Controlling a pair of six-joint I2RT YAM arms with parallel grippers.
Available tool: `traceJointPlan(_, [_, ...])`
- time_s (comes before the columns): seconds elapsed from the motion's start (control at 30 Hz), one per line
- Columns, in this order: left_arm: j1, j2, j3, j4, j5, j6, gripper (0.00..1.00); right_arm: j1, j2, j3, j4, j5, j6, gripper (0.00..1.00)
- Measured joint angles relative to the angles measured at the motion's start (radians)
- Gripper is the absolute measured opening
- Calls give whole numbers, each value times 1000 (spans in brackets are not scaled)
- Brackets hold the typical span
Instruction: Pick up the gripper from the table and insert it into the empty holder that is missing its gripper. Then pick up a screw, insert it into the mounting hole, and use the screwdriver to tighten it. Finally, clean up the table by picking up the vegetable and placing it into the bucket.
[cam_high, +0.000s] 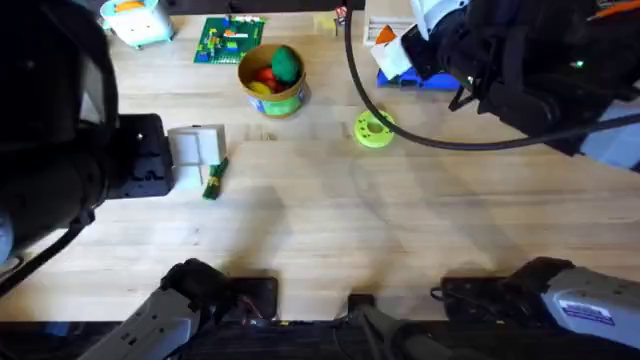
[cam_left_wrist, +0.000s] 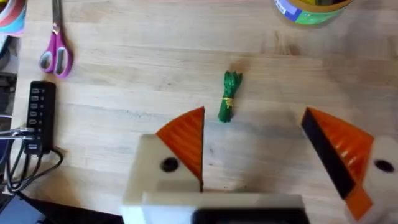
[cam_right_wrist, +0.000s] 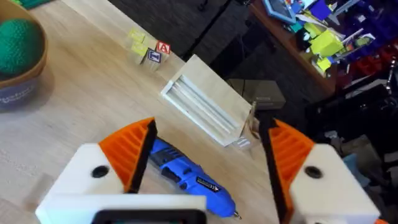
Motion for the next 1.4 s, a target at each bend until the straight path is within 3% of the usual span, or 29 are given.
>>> traceJointPlan(0.2, [32, 9, -57, 13, 4, 21, 990, 0, 0, 0, 0, 0, 0, 991])
traceJointPlan(0.43, [138, 180, -130, 49, 18, 108, 990, 0, 0, 0, -18, 0, 0, 992])
traceJointPlan(0.53, [209, 265, -132, 86, 54, 183, 990, 0, 0, 0, -22, 0, 0, 991])
traceJointPlan(0.73, [419, 454, -132, 152, 200, 305, 993, 0, 0, 0, -23, 0, 0, 991])
traceJointPlan(0.83, [486, 522, -132, 196, 264, 364, 993, 0, 0, 0, -23, 0, 0, 992])
traceJointPlan(0.97, [520, 579, -132, 202, 296, 427, 993, 0, 0, 0, -23, 0, 0, 991])
traceJointPlan(1.13, [528, 669, -135, 208, 303, 485, 994, 0, 0, 0, -23, 0, 0, 992])
traceJointPlan(1.4, [528, 754, -243, 320, 283, 518, 993, 0, 0, 0, -34, 0, 0, 991])
